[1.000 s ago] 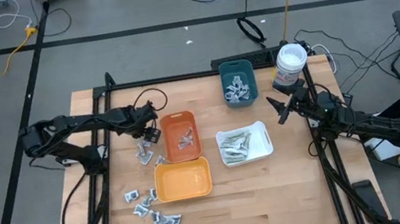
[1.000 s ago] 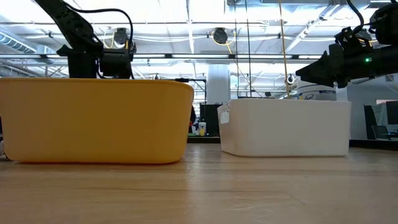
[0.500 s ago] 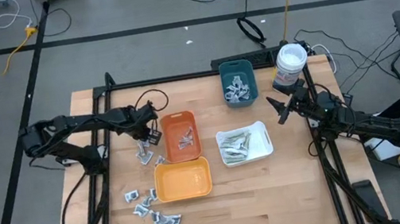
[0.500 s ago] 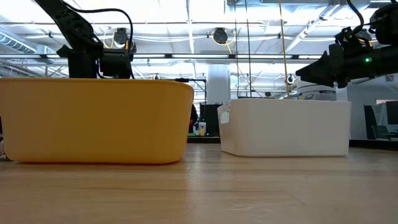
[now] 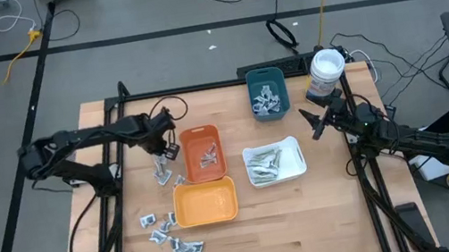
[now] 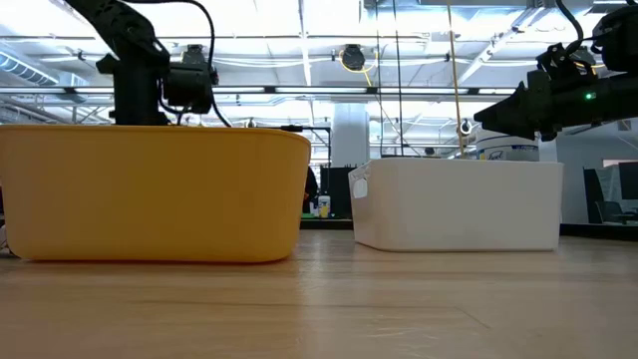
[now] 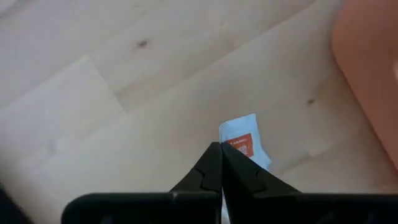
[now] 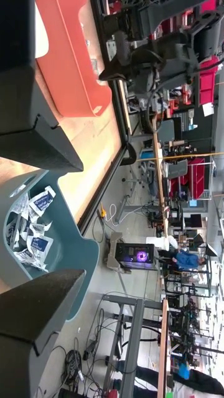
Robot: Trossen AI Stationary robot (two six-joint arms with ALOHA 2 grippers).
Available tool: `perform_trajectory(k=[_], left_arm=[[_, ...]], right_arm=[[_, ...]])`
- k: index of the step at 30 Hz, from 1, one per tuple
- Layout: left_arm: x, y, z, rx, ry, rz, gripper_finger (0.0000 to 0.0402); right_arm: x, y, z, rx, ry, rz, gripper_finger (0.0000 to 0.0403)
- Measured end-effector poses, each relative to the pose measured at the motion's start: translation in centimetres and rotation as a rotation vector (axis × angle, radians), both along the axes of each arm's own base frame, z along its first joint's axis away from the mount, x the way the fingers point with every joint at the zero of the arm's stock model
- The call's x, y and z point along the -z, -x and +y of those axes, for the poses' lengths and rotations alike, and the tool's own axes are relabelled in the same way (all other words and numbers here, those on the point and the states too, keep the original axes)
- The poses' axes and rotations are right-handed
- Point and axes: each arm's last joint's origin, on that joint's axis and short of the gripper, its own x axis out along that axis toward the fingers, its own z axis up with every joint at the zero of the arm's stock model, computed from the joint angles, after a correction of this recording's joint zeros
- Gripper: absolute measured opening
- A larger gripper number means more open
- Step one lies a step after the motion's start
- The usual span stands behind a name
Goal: Pick & Place First Aid Supplies
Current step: Put the orange sachet into the orange bin
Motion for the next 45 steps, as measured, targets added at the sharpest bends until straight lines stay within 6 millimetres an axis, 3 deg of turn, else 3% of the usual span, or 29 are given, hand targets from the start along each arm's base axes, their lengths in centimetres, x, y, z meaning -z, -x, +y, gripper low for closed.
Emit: perform_trajectory(k=[14, 35, 41, 45], left_arm=[[-4.2, 0.6, -1.2, -0.049, 0.046, 0.024, 0.0001], [-7.5, -12.1, -1.9, -0.029, 0.051, -0.006, 0.0000], [-7.9, -14.0, -1.7, -0.023, 0.047, -0.026, 0.0000], [-7.1, -14.4, -2.0, -0.037, 0.048, 0.001, 0.0000]], right_arm=[[0.0, 0.0, 0.0, 0.000, 0.000, 0.000, 0.0263], [0.0, 0.0, 0.0, 0.000, 0.000, 0.000, 0.0263], [0.0, 0.0, 0.0, 0.000, 0.000, 0.000, 0.0263], [0.0, 0.0, 0.0, 0.000, 0.000, 0.000, 0.0263]])
